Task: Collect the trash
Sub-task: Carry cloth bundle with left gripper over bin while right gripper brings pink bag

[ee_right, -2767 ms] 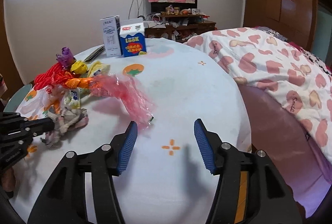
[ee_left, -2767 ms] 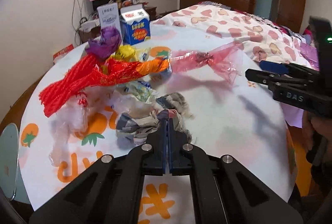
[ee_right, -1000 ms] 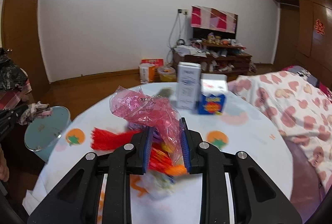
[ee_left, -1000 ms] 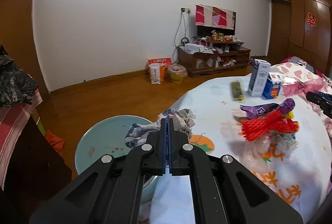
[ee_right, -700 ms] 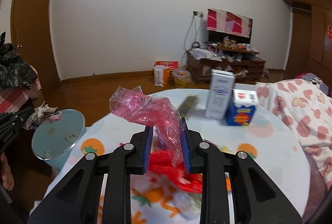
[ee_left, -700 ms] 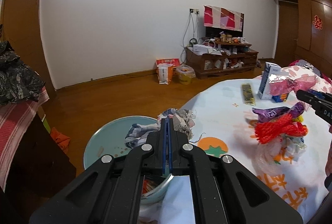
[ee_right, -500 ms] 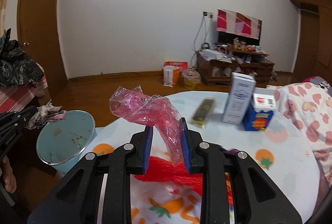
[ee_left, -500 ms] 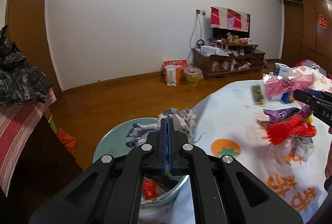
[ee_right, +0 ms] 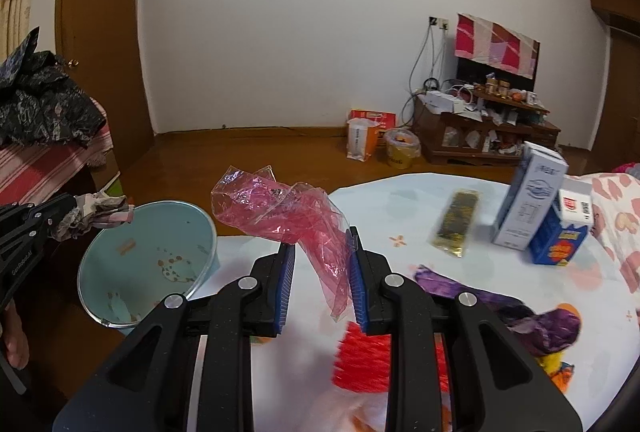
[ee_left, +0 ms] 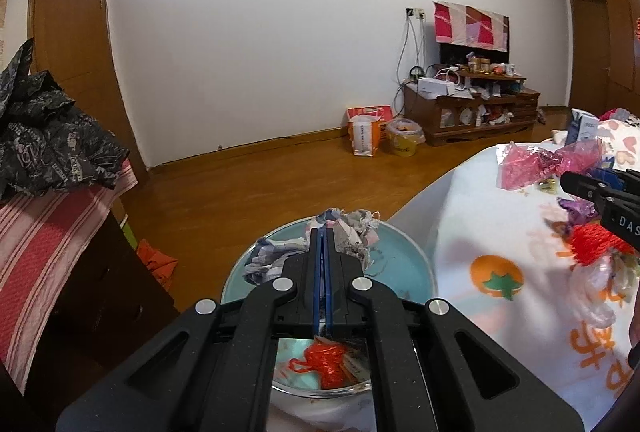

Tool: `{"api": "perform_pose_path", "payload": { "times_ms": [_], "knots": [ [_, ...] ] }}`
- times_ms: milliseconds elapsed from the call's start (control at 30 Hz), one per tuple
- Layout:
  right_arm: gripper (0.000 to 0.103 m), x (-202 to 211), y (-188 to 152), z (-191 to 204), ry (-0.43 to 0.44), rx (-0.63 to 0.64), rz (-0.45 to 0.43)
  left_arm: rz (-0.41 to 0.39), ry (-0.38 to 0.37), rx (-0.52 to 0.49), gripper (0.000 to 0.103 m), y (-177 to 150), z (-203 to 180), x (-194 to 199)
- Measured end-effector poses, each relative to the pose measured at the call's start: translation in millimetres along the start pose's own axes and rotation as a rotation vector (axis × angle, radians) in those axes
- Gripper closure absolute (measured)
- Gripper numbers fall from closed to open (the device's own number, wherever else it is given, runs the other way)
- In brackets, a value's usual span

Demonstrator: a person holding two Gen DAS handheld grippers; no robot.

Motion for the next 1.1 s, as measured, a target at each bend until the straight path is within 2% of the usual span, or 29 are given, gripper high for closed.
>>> {"api": "perform_pose_path", "payload": {
  "times_ms": [467,1100],
  "knots": [
    [0.076,-29.8,1.0,42.3,0.05,0.052,0.027,0.027,0.055,0.019,0.102,-10.7,29.4,-8.9],
    [0.076,-44.0,-1.2,86.8,0.1,0.108,0.051,0.051,0.083,0.032,0.102,-23.9,51.4,-14.8]
  ]
}}
Point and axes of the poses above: each gripper's, at about its wrist camera, not at the fingertips, and x roughly against the way its jaws point, z to its left, y to its top, the point moved 9 cm from there along -x, roughly the way its jaws point, and after that the axes turned 1 degree about x, right-handed, at the moved point
